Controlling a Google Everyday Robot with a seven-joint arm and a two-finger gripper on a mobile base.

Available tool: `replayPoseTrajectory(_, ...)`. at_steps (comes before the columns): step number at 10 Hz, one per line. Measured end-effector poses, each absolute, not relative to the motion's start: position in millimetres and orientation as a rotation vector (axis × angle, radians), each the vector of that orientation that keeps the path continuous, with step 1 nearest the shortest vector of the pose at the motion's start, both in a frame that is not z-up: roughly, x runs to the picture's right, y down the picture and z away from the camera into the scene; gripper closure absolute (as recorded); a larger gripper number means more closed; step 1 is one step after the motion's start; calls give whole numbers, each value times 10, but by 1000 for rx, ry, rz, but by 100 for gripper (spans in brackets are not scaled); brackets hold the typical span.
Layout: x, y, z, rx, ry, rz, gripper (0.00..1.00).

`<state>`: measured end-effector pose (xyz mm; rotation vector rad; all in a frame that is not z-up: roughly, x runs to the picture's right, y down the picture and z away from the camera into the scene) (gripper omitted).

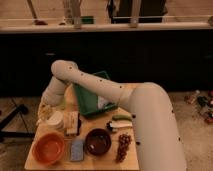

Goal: Place banana in paper cup

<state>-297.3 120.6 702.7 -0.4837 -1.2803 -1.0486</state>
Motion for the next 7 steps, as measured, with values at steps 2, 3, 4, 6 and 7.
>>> replayPoseTrajectory(2, -2910, 1279, 7043, -481, -1327, -981, 97)
replayPoseTrajectory(3, -2871, 1305, 7057, -483, -1339, -952, 97)
replayPoseTrajectory(4, -2836, 1335, 7074, -486, -1352, -918, 97)
replayPoseTrajectory(6, -2791, 1372, 7098, -492, -1376, -860, 97)
replayPoseTrajectory(7, -2789, 1391, 7105, -496, -1390, -831, 97)
